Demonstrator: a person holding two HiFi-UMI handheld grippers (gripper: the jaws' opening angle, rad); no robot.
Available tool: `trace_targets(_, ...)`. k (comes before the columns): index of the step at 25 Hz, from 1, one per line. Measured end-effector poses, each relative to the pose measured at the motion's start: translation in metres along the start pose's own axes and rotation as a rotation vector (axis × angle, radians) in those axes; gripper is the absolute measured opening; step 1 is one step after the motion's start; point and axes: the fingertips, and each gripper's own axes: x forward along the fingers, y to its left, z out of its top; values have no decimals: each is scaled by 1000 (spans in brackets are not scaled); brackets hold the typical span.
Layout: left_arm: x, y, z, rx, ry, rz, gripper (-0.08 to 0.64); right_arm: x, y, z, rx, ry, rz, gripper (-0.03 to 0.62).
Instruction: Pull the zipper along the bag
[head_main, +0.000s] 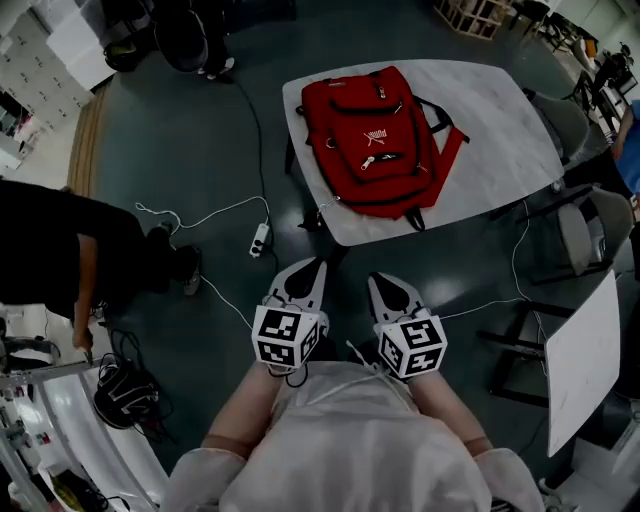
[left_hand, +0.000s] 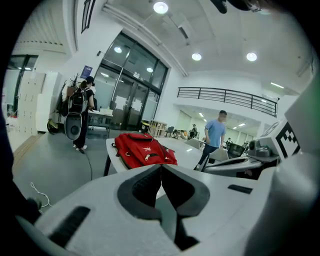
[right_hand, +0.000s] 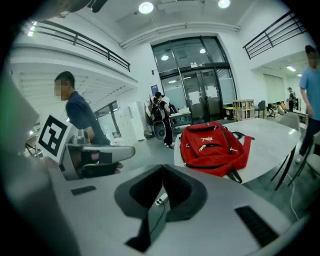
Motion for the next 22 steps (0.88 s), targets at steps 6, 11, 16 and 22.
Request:
trace_targets(6, 40, 33, 4, -21, 35, -16, 20, 57, -10, 19, 24, 40, 27, 28)
trace_targets(11, 83, 49, 4, 53, 69, -24, 20, 103, -40, 21, 31, 104, 58, 28)
trace_targets(16, 133, 71, 3, 45, 88, -9, 20, 145, -68, 27, 11, 186, 126, 28)
trace_targets(22, 174, 95, -20, -11, 187, 44, 20, 190, -101, 15, -2, 289, 180, 28)
